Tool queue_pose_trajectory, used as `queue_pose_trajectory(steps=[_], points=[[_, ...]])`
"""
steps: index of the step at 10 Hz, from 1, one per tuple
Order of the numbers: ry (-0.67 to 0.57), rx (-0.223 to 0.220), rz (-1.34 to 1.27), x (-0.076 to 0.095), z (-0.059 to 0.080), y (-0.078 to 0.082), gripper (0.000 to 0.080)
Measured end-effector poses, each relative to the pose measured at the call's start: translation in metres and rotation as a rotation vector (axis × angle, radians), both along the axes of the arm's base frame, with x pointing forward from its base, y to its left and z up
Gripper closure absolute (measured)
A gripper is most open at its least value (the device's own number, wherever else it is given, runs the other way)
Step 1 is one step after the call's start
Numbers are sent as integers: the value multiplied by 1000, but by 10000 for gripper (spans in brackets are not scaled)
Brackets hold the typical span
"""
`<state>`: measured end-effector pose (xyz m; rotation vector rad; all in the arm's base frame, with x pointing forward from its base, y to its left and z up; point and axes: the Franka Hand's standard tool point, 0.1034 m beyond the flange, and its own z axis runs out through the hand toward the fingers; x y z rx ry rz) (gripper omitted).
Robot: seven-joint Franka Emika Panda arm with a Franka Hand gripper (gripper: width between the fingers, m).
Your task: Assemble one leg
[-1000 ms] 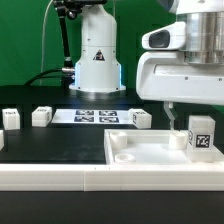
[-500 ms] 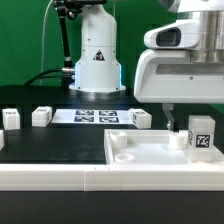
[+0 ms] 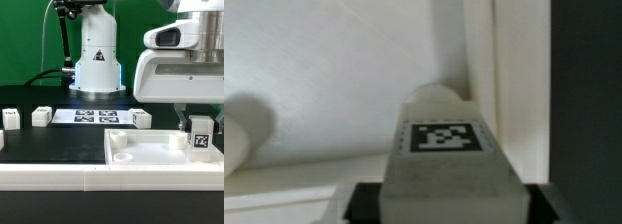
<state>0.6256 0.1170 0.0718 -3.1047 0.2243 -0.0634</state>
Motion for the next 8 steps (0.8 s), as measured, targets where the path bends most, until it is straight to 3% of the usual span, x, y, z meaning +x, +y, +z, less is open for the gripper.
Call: queue_pose_trajectory(steps=[8], points=[[-13, -2, -454, -4, -1, -22, 492]])
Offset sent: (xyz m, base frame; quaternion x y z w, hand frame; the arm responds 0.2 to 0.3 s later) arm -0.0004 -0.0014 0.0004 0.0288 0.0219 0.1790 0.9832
